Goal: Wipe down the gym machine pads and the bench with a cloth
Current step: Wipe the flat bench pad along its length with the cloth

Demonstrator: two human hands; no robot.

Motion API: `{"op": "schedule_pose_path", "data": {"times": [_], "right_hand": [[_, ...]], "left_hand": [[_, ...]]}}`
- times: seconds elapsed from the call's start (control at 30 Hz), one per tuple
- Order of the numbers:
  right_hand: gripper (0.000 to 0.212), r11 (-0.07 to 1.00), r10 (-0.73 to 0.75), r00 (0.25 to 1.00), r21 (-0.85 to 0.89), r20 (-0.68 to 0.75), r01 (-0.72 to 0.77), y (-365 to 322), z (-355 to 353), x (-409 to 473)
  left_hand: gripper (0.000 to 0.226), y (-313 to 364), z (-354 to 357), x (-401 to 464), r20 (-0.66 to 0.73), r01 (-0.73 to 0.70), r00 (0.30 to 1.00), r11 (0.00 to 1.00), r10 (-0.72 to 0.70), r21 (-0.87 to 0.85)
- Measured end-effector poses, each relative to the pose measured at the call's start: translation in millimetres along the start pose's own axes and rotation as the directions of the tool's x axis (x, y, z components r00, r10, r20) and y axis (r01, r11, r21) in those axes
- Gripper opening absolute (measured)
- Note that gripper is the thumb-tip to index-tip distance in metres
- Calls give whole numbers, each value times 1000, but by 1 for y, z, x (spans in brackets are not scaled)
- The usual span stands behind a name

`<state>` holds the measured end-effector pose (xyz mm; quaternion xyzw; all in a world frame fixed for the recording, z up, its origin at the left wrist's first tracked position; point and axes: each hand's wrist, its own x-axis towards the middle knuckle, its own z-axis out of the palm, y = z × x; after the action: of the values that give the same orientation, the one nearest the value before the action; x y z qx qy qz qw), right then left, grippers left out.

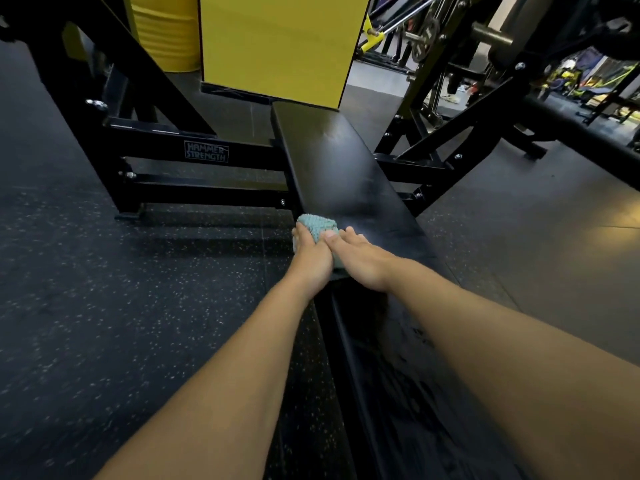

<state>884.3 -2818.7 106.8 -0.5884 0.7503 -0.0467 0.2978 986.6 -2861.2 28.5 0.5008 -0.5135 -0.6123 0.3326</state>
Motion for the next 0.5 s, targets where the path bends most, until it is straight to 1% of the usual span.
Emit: {"op": "schedule_pose_path", "data": {"times": [0.13,0.3,0.37,0.43,0.5], "right_hand": [[74,999,1,1000,-35,-8,-1,1,3,4],[80,998,10,1000,-65,4,-9,6,6,3],[78,998,0,1000,-65,7,1,8,3,-2],[76,998,-14,1000,-59,7,15,10,-1,-7],[73,997,-13,1000,-82,17,14,9,-3,-12]], "left_hand": [[74,-5,6,-37,24,-18,1000,999,17,42],[67,-21,13,-92,72,-24,997,997,19,72],[66,-22,14,-98,66,8,998,996,-14,89],[69,-13,14,-85,54,28,998,995,-34,99],[74,-2,11,-64,37,61,997,998,-62,27]]}}
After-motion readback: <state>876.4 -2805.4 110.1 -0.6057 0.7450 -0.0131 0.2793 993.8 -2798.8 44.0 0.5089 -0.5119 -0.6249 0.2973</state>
